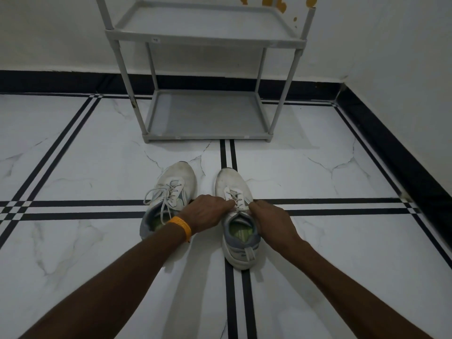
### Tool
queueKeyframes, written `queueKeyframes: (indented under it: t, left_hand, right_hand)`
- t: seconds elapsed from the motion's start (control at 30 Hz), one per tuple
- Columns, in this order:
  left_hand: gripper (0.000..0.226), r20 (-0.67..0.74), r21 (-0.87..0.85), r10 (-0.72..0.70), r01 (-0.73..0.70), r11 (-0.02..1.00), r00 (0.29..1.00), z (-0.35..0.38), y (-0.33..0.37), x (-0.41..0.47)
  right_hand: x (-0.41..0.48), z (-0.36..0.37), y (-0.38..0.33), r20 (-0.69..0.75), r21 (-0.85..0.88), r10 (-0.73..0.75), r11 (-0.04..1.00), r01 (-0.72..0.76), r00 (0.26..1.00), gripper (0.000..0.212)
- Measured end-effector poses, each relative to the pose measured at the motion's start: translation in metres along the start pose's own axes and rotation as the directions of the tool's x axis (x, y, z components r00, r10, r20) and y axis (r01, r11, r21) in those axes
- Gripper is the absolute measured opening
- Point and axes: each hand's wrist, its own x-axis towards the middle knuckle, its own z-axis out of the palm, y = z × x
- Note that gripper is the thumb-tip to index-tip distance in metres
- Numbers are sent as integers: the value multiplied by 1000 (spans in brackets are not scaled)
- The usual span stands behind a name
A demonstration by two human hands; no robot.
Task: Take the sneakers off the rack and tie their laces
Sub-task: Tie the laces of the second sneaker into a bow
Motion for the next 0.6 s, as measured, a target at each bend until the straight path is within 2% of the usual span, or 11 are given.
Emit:
queueKeyframes:
  t: [0.1, 0.2, 0.27, 0.3, 0.37, 0.4, 0.43, 0.47, 0.5, 0.53, 0.6]
  left_hand:
    - [23, 5, 11, -21, 21, 1000, 1000, -2, 7, 2]
    - [35, -63, -9, -49, 49, 999, 997, -16, -1, 1]
    - [48, -167, -170, -223, 194, 966, 960, -37, -17, -16]
    - [53, -197, -253, -356, 303, 919, 914, -45, -27, -31]
    - [64, -177, -267, -635, 584, 766, 752, -51, -52, -70]
    - [71, -76, -269, -763, 724, 635, 642, -53, -62, -88]
    - [77, 110, -308, -840, 822, 479, 531, -54, -67, -103]
    - [77, 340, -411, -817, 855, 316, 465, -55, -65, -113]
    - [69, 535, -529, -709, 836, 142, 459, -57, -60, -118]
    - [57, 614, -610, -609, 791, 37, 502, -55, -56, -121]
    - [40, 573, -689, -546, 720, 82, 611, -44, -56, -117]
  right_hand:
    - [2, 4, 5, 41, 40, 95, 995, -96, 995, 13]
    - [2, 3, 10, 49, 278, 232, 931, -236, 972, 20]
    - [1, 0, 8, 162, 456, 334, 809, -371, 928, 38]
    - [1, 0, 6, 229, 515, 359, 744, -425, 905, 50]
    - [2, 6, 1, 281, 522, 346, 728, -445, 895, 60]
    - [4, 11, 0, 277, 511, 351, 735, -446, 895, 57]
    - [6, 14, -2, 271, 504, 367, 734, -456, 890, 53]
    - [11, 17, -4, 272, 501, 385, 726, -471, 882, 49]
    - [16, 19, -8, 278, 504, 391, 718, -480, 877, 45]
    - [22, 22, -12, 289, 517, 393, 704, -488, 873, 42]
    - [34, 25, -23, 293, 521, 389, 701, -487, 873, 41]
